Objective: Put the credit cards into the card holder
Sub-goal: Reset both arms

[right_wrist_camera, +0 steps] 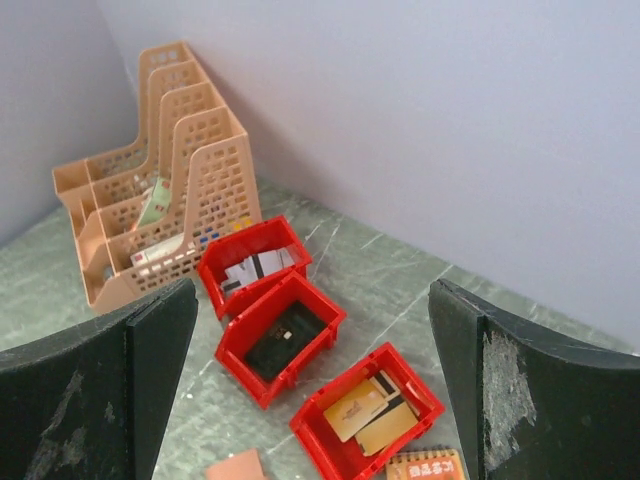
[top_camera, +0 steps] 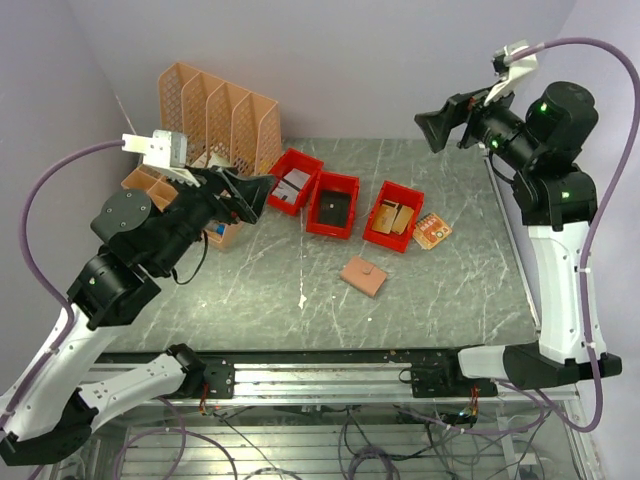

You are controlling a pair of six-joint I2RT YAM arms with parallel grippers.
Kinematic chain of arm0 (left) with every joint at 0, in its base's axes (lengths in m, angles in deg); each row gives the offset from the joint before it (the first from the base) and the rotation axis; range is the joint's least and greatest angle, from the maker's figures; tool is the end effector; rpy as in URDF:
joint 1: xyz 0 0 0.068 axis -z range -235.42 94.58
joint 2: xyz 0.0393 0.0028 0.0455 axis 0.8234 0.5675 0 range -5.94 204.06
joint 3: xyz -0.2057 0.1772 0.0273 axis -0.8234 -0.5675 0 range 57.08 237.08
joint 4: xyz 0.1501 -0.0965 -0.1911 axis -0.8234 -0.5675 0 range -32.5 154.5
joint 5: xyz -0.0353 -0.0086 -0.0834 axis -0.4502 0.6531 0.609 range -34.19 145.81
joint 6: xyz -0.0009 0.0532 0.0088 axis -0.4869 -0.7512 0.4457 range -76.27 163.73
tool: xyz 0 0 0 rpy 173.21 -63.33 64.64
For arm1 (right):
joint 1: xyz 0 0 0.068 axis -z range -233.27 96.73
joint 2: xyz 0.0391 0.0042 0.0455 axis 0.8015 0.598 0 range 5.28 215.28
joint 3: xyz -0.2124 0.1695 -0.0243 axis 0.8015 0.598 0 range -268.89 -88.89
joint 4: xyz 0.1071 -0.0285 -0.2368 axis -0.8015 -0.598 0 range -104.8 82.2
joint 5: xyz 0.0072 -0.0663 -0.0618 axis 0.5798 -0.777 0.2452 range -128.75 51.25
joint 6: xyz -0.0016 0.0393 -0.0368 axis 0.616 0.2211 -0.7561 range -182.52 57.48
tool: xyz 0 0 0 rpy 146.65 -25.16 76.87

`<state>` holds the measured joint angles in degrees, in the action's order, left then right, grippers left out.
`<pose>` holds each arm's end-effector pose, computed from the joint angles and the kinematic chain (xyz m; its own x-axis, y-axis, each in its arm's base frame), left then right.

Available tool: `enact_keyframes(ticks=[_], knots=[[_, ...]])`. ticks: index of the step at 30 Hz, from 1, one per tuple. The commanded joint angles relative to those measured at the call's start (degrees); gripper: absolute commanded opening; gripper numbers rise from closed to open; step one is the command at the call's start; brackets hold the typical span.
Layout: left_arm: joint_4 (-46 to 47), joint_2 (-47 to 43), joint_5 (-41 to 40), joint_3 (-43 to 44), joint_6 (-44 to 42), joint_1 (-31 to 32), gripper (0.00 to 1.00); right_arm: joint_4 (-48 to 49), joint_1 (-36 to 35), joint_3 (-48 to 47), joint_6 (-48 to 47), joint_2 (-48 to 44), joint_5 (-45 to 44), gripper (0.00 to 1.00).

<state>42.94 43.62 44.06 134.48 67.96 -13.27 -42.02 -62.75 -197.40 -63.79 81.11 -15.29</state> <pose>0.1128 -0.0923 0.4939 -0.1340 -0.4206 -0.8973 0.4957 0.7556 -0.4282 0.2302 0.0526 0.5494 -0.0143 -0.0230 -0.9996 -0.5441 0.8389 -0.0115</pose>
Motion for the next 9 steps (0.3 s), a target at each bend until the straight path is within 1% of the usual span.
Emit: enact_keyframes(ticks=[1,9], knots=[[-3.90,-0.19,2.20,2.86,-1.02,-0.32,0.99,-2.93,0.36,-1.58,7.36,-0.98,-6.72,1.00],[-6.46,1.29,1.13,4.48,-1.86,-0.33,0.99,-2.84,0.46,0.65,4.99,-2.15,-8.03,1.00]])
